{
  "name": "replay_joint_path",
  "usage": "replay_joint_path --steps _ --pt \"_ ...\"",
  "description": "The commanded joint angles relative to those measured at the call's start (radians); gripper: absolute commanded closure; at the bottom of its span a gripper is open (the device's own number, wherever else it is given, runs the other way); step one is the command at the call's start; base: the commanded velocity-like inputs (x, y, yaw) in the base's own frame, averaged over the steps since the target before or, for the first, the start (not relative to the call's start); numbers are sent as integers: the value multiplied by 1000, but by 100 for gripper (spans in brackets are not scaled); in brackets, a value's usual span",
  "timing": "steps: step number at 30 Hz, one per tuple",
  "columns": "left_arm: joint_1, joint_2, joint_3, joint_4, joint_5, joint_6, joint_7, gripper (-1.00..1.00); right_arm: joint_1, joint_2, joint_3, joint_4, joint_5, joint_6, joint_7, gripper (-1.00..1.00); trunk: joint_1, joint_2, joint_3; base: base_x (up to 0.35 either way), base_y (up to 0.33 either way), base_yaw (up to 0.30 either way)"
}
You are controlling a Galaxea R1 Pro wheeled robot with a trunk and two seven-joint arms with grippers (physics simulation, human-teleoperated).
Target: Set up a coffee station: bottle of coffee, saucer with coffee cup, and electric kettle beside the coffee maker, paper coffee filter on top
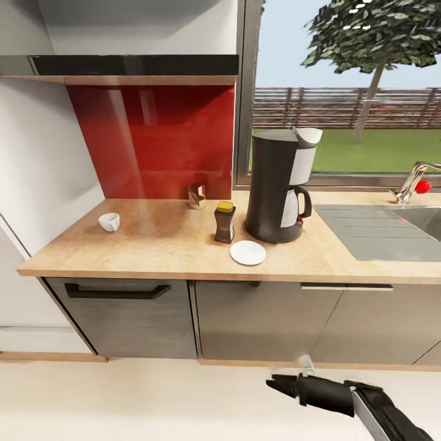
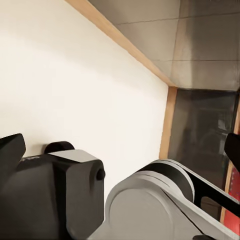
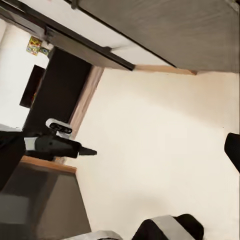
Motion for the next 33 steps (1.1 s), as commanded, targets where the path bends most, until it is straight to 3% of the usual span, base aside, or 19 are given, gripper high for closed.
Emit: replay_joint_path --steps 1,5,7,8,11,12,16,20,27,33 --pt "-1 0 -8 0 8 13 -3 -100 2 -17 3 56 -6 -19 8 -100 0 -1 -1 0 0 0" --pt "-1 -8 -10 2 9 21 -3 -100 9 -81 2 290 9 -175 30 -100 0 -1 -1 0 0 0" --pt "-1 -32 -9 3 9 22 -3 -100 10 -121 2 421 12 -275 33 -100 0 -1 -1 0 0 0" --pt "-1 -47 -9 3 10 22 -3 -100 11 -156 2 512 12 -335 34 -100 0 -1 -1 0 0 0" --pt "-1 -63 -8 3 10 22 -3 -100 12 -210 2 630 12 -406 34 -100 0 -1 -1 0 0 0" --pt "1 -73 -8 3 10 22 -2 -100 12 -243 2 697 12 -447 31 -100 0 -1 -1 0 0 0" --pt "4 -90 -8 3 10 17 3 -100 12 -290 2 808 11 -514 -2 -100 0 -1 -1 0 0 0" --pt "20 -95 -8 3 10 9 10 -100 12 -304 2 839 11 -531 -22 -100 0 -1 -1 0 0 0" --pt "27 -98 -8 1 10 6 42 -100 12 -308 2 848 11 -533 -26 -100 0 -1 -1 13 -17 -12" --pt "27 -98 -8 1 10 6 43 -100 12 -305 3 848 11 -535 -29 -100 0 -1 -1 20 -126 -197"
